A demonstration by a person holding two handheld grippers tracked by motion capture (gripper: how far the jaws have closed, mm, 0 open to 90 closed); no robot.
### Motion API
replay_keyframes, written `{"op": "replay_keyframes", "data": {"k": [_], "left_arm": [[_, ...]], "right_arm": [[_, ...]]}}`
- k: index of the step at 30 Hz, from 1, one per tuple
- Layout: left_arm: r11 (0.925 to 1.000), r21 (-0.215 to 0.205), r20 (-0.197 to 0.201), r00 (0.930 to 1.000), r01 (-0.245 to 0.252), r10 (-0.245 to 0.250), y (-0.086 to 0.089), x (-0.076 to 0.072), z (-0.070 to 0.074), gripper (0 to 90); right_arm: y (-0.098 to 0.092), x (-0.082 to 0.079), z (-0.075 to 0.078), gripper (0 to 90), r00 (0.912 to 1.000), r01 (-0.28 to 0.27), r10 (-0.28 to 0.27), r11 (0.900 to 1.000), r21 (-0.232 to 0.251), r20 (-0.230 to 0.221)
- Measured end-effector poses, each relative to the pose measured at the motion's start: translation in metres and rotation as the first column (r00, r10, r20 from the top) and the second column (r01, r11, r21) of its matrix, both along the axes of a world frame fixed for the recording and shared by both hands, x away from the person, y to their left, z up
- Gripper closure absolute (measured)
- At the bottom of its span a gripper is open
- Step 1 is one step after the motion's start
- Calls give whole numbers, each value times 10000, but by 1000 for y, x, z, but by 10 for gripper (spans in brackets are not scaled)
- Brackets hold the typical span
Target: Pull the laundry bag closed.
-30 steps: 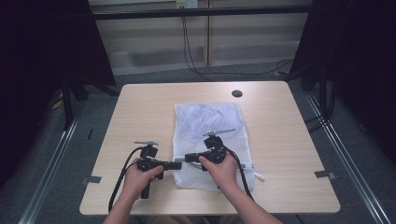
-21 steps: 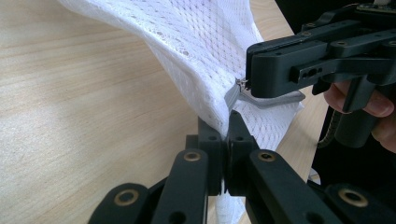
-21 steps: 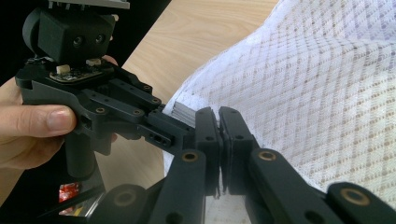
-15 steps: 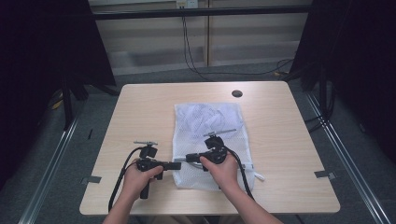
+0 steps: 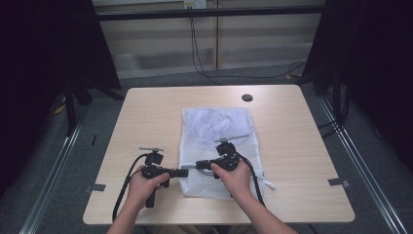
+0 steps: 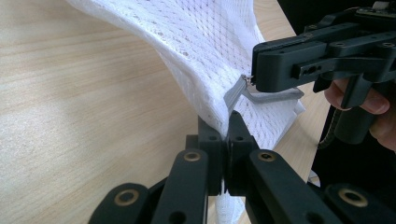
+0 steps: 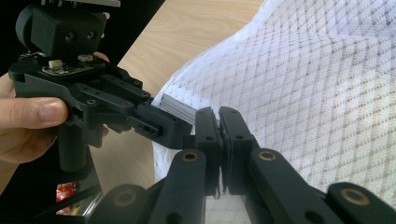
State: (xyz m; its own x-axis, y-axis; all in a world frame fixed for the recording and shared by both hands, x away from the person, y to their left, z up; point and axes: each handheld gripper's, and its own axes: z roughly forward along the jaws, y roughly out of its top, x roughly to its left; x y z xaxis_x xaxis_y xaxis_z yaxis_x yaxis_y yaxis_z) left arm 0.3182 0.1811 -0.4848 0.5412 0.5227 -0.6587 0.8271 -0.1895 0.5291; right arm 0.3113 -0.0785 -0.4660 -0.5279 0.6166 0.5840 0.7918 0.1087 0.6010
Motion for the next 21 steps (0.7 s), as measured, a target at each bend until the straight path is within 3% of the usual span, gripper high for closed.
{"op": "replay_keyframes", "data": {"k": [5,7,21], "left_arm": [[9999,86,-24,10000,-81,81,2,0,1,884],[10000,43,-14,10000,-68,68,3,0,1,884],[10000,14,-83,9999,-56,57,4,0,1,884]], "right_arm": [[-2,0,0,870,9999,-20,22,9998,-178,107],[-4,0,-1,869,10000,-19,19,10000,-5,12],[-9,0,-2,869,10000,-14,14,10000,-88,1]]}}
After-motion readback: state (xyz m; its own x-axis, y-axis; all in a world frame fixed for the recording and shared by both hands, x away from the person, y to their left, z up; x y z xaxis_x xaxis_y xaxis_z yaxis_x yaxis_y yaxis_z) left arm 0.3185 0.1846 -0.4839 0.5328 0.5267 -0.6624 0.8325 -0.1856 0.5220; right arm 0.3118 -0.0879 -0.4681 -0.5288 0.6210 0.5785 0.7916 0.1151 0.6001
